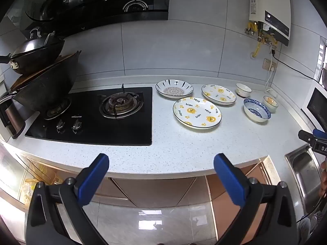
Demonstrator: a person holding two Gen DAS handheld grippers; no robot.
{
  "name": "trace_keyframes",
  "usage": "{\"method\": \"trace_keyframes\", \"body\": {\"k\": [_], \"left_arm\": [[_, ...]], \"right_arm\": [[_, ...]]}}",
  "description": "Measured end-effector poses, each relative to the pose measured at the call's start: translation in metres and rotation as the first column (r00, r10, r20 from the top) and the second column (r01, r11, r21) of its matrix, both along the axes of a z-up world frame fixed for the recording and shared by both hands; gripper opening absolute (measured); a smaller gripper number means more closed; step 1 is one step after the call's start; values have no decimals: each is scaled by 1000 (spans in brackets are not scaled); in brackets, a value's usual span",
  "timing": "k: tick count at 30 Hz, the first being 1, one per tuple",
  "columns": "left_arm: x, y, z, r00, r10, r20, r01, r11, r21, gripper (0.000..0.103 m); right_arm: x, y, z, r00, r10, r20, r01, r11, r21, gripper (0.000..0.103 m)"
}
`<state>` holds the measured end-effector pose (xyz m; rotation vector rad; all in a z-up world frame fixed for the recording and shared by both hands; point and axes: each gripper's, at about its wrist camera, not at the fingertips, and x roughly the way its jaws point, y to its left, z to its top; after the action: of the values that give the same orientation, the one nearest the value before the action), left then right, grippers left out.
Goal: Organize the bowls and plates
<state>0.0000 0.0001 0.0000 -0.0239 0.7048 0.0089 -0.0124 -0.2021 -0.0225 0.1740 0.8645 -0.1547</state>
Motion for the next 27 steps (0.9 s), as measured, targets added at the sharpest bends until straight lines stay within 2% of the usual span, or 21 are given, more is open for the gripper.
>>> {"method": "trace_keyframes", "body": {"k": [27], "left_arm": [[4,2,3,1000,-3,5,3,1000,-2,103]], "right_arm": [[4,3,-1,1000,1,0,-1,1000,-8,102]]}}
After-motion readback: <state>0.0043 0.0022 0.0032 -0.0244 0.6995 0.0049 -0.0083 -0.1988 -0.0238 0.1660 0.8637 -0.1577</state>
